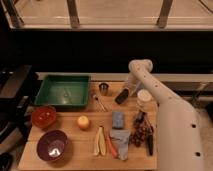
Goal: Place eraser in metal cup
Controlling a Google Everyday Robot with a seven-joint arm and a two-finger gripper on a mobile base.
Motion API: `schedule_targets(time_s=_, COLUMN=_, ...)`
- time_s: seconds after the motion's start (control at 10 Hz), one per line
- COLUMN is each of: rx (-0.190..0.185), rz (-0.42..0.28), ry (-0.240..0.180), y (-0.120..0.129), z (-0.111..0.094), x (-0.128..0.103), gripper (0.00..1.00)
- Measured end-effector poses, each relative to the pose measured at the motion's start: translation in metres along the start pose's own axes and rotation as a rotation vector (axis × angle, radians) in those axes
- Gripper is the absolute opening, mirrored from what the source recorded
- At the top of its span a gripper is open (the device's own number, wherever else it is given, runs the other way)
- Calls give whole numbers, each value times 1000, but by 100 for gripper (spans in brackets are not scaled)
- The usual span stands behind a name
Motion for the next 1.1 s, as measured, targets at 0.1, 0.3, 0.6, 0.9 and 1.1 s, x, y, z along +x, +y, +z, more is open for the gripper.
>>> schedule_targets(time_s=0.1, rx=53, rz=14, ry=16, y=-16, z=-24, x=2, gripper=0)
schedule_targets(time_s=0.3, rx=138, rz=27, ry=39, y=-43, z=-63, x=3, gripper=0)
schedule_targets(time_s=0.6, rx=293, rz=42, ry=45, y=-88, z=-93, x=4, gripper=0)
schedule_targets(time_s=0.9, rx=346, rz=11, ry=7, y=-118, z=-84, x=-16, gripper=0)
schedule_targets(time_s=1.1, rx=348, rz=-18, ry=-35, y=-133, z=-68, x=-32, gripper=0)
